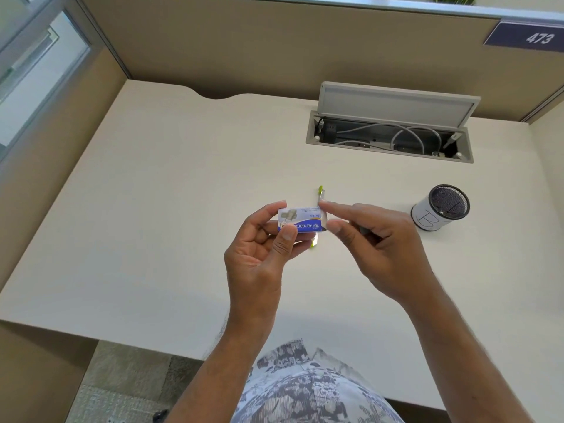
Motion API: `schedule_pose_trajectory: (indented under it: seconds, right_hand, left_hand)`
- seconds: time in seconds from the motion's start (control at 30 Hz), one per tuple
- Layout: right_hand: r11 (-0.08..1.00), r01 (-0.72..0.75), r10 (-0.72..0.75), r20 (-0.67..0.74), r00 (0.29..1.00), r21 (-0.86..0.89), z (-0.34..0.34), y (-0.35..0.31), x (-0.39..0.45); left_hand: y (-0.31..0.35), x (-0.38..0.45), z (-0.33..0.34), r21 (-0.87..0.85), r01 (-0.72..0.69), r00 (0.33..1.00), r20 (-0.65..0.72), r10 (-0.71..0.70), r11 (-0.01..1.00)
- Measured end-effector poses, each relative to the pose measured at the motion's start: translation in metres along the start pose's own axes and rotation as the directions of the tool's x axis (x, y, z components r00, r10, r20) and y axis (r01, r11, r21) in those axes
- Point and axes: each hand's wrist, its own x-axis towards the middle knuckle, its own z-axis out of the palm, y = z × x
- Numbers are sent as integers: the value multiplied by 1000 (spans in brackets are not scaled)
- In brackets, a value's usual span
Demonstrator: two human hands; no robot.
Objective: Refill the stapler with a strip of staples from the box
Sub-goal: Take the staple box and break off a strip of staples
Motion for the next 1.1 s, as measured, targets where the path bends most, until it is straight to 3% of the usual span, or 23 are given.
schedule_pose_trajectory:
  seconds: [0.1, 0.2, 0.3, 0.7, 0.93, 1.1]
  right_hand:
    - [949, -234, 236, 15, 972, 211, 5, -2, -3]
    - [774, -462, 470, 96, 877, 432, 9, -4, -4]
    - [672, -563, 571, 148, 808, 482, 10, -5, -5]
    - [733, -541, 571, 59, 819, 411, 7, -6, -5]
    - [920, -363, 375, -64, 925, 146, 11, -20, -13]
    - [942, -330, 335, -128, 934, 54, 20, -14, -18]
  left_hand:
    - [-1, 0, 0, -2, -4, 1000, 1, 4, 1000]
    - [-2, 1, 0, 18, -19, 1000, 4, 19, 1000]
    - [-2, 1, 0, 34, -36, 999, 19, 36, 999]
    - [-4, 0, 0, 61, -46, 998, 38, 44, 997]
    - [-3, 0, 2, 171, -121, 991, 70, 111, 978]
    - [-9, 2, 0, 210, -87, 995, 63, 75, 974]
